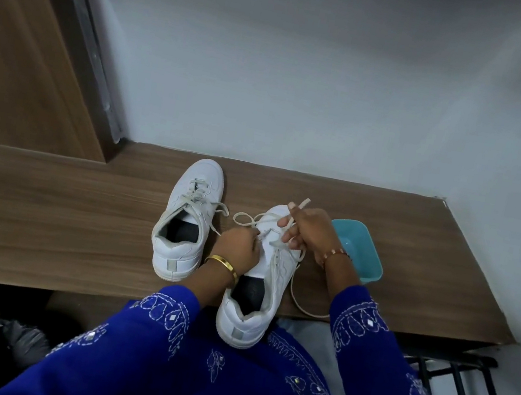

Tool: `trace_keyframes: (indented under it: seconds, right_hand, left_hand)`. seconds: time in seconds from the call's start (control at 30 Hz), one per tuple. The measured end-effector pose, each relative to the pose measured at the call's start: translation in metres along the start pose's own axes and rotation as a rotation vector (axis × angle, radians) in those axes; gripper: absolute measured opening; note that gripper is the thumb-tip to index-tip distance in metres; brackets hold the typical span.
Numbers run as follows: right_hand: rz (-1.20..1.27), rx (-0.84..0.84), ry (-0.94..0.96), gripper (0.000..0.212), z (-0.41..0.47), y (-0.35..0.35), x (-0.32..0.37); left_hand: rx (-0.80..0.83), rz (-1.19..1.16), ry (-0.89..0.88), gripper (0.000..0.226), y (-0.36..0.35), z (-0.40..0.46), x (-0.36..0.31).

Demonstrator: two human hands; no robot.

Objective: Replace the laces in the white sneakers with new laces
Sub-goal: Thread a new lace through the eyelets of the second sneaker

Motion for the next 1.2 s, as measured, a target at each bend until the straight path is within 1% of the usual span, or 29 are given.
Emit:
trace_keyframes:
  seconds: [0.1,0.17,0.2,0.43,0.57,0.63,0.73,0.8,0.83,0.9,0.97,1.03,1.1,1.2]
  right_hand:
    - [0.104,0.067,-0.004,0.023,-0.001,-0.007,-0.005]
    - [0.098,0.068,0.023,0.007,0.0,-0.009,-0.007]
    - [0.101,0.058,0.028,0.003,0.0,-0.009,-0.007]
    - [0.174,0.019,-0.001,0.009,0.004,-0.014,-0.006]
    - [0.05,-0.054,0.123,0.02,0.01,-0.016,-0.003]
    - [0.038,-0.067,0.141,0.023,0.014,-0.018,-0.004]
    - [0.102,-0.049,0.112,0.021,0.02,-0.023,-0.006]
    - [0.126,-0.014,0.104,0.009,0.024,-0.027,-0.006]
    - [0.117,-0.004,0.114,0.011,0.027,-0.029,-0.005]
    - [0.062,-0.014,0.151,0.02,0.032,-0.03,-0.004]
    - [-0.051,-0.062,0.212,0.014,0.034,-0.03,0.001]
    - [-0.152,-0.106,0.272,0.014,0.034,-0.03,0.007]
    - [-0.255,-0.112,0.319,0.014,0.035,-0.034,0.013]
    - [-0.331,-0.108,0.344,0.012,0.037,-0.041,0.017]
  left_hand:
    - [-0.004,0.054,0.015,0.028,0.0,0.0,0.0]
    - [0.0,0.072,0.047,0.029,-0.001,-0.002,0.003]
    - [0.003,0.078,0.063,0.03,-0.001,-0.003,0.004]
    - [0.008,0.033,0.118,0.028,0.001,-0.011,0.01]
    - [0.014,-0.016,0.091,0.025,0.001,-0.015,0.011]
    - [0.036,-0.042,0.062,0.023,-0.005,-0.018,0.011]
    - [0.072,-0.074,0.038,0.035,-0.016,-0.024,0.01]
    - [0.065,-0.097,0.037,0.042,-0.017,-0.025,0.01]
    - [0.06,-0.107,0.035,0.044,-0.016,-0.025,0.01]
    - [0.062,-0.115,0.024,0.046,-0.015,-0.025,0.01]
    - [0.06,-0.125,0.018,0.048,-0.014,-0.025,0.01]
    - [0.051,-0.14,0.02,0.049,-0.013,-0.026,0.011]
    - [0.047,-0.145,0.018,0.049,-0.013,-0.027,0.011]
    - [0.044,-0.141,0.018,0.05,-0.012,-0.028,0.011]
Point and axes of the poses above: each hand's wrist, its own z-axis towards the middle knuckle, its own y-axis out of the back of the hand, x = y × z, the point moved 9 cm from there along z, towards the middle knuckle, and after that the axes turned 3 degrees about -y, right-handed, at the moved point
